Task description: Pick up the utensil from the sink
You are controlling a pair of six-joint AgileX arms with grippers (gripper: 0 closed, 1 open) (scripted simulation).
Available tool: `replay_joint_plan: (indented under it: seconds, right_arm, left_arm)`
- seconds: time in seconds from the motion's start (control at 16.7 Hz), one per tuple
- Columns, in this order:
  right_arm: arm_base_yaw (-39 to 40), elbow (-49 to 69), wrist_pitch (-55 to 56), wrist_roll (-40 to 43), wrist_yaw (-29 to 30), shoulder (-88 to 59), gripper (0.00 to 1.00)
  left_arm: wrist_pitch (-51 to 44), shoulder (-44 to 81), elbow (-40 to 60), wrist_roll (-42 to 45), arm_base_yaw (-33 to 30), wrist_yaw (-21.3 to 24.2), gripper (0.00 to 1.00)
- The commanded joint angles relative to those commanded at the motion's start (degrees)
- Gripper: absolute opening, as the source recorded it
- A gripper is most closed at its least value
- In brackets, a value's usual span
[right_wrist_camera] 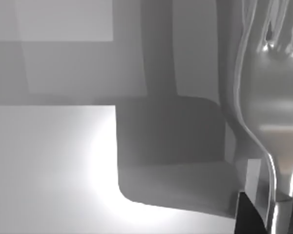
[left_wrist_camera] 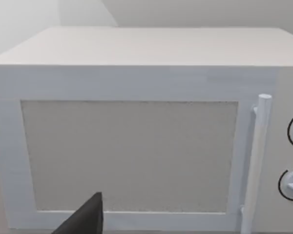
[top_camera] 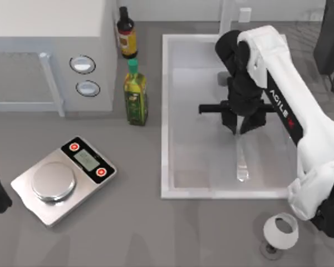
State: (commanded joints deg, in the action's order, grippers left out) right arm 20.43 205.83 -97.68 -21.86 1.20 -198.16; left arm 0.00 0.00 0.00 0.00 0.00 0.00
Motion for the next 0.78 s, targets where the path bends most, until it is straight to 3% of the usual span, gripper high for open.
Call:
replay_joint_plan:
  seconds: [0.36,0.78]
  right_arm:
    - [-0.3,-3.8,0.3,0.7,0.9,6.6,0.00]
    - [-0.3,-28.7,2.5,0.7,0.6,28.4,0.00]
  left_arm:
    - [0.0,0.0,0.0,0.0,0.0,0.0,1.00]
    - [0.0,0.0,0.0,0.0,0.0,0.0,1.00]
